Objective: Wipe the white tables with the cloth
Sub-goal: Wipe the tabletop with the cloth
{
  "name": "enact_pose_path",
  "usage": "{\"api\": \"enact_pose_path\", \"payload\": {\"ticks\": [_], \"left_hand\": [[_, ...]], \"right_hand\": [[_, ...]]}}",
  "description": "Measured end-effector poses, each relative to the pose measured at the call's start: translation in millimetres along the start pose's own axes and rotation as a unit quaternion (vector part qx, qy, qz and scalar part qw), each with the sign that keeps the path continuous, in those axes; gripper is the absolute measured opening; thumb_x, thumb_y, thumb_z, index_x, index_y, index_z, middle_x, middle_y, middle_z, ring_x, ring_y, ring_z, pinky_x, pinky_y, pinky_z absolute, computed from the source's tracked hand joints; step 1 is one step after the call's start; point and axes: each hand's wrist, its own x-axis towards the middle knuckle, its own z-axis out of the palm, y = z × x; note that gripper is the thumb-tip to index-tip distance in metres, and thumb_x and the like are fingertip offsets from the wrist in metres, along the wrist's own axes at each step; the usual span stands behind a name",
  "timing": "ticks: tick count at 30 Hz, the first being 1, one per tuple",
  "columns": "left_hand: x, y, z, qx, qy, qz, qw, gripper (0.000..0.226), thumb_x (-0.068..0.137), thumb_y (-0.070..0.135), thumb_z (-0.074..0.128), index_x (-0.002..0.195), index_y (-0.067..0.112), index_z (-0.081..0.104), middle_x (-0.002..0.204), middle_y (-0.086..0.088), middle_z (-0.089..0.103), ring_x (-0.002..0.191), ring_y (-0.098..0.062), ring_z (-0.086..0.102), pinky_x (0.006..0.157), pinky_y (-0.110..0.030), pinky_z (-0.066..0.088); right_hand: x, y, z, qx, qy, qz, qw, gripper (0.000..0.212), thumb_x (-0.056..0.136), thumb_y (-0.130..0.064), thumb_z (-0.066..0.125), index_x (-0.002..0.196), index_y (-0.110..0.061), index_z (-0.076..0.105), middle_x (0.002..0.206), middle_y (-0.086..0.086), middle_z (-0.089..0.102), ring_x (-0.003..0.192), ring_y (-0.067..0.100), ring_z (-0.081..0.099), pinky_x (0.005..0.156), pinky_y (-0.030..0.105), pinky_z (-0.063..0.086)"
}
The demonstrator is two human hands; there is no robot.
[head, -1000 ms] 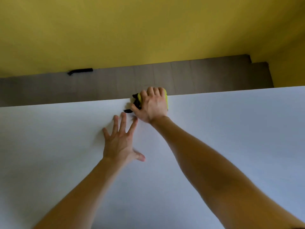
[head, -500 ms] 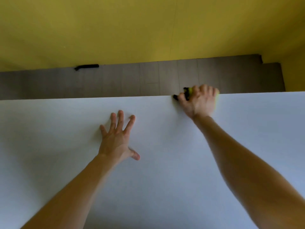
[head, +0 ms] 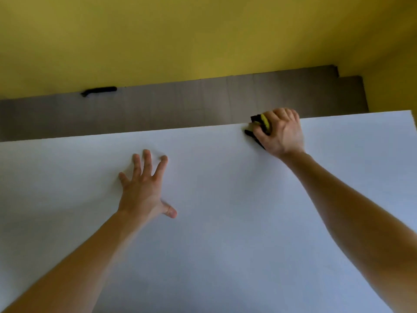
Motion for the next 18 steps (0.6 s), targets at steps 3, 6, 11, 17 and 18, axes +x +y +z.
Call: {"api": "enact_pose_path", "payload": {"ticks": [3, 6, 11, 17, 18], "left_hand": [[-2, 0, -1, 0.013, 0.005, 0.0, 1.0, 0.169, 0.05, 0.088, 0.088, 0.168, 0.03, -0.019, 0.176, -0.015, -0.027, 0.165, -0.046, -0.015, 0.127, -0.071, 0.026], [-4, 8, -9, 0.03, -0.018, 0.001, 0.999, 0.169, 0.051, 0.083, 0.092, 0.168, 0.023, -0.016, 0.175, -0.023, -0.022, 0.164, -0.052, -0.01, 0.126, -0.071, 0.029], [-6, 65, -34, 0.109, -0.003, 0.018, 0.994, 0.138, 0.08, 0.052, 0.09, 0.169, 0.007, -0.005, 0.174, -0.032, -0.016, 0.162, -0.057, -0.003, 0.12, -0.078, 0.029], [-3, 144, -43, 0.056, 0.056, 0.135, 0.988, 0.132, 0.079, 0.07, 0.084, 0.171, 0.02, 0.003, 0.178, -0.017, 0.002, 0.166, -0.038, 0.011, 0.127, -0.062, 0.032], [-2, 154, -42, 0.044, 0.058, 0.143, 0.987, 0.134, 0.077, 0.072, 0.085, 0.171, 0.021, 0.003, 0.177, -0.016, 0.002, 0.165, -0.039, 0.012, 0.127, -0.061, 0.032]], "right_hand": [[-6, 43, -11, -0.059, 0.03, 0.096, 0.993, 0.049, 0.101, -0.058, 0.049, 0.11, -0.014, 0.07, 0.109, 0.015, 0.064, 0.111, 0.039, 0.055, 0.127, 0.054, 0.03], [4, -20, 5, -0.092, 0.017, 0.169, 0.981, 0.053, 0.1, -0.053, 0.04, 0.105, -0.011, 0.071, 0.105, 0.018, 0.065, 0.11, 0.038, 0.055, 0.127, 0.053, 0.028], [9, -168, 28, -0.033, -0.093, -0.005, 0.995, 0.054, 0.1, -0.064, 0.041, 0.108, -0.02, 0.072, 0.108, 0.013, 0.067, 0.106, 0.036, 0.06, 0.102, 0.048, 0.038], [14, -47, 2, 0.068, -0.092, -0.123, 0.986, 0.043, 0.1, -0.058, 0.054, 0.126, -0.026, 0.069, 0.118, 0.004, 0.069, 0.112, 0.032, 0.062, 0.103, 0.041, 0.042], [15, -6, -6, 0.053, -0.08, -0.097, 0.991, 0.04, 0.101, -0.057, 0.055, 0.123, -0.026, 0.07, 0.116, 0.004, 0.07, 0.111, 0.032, 0.063, 0.1, 0.041, 0.043]]}}
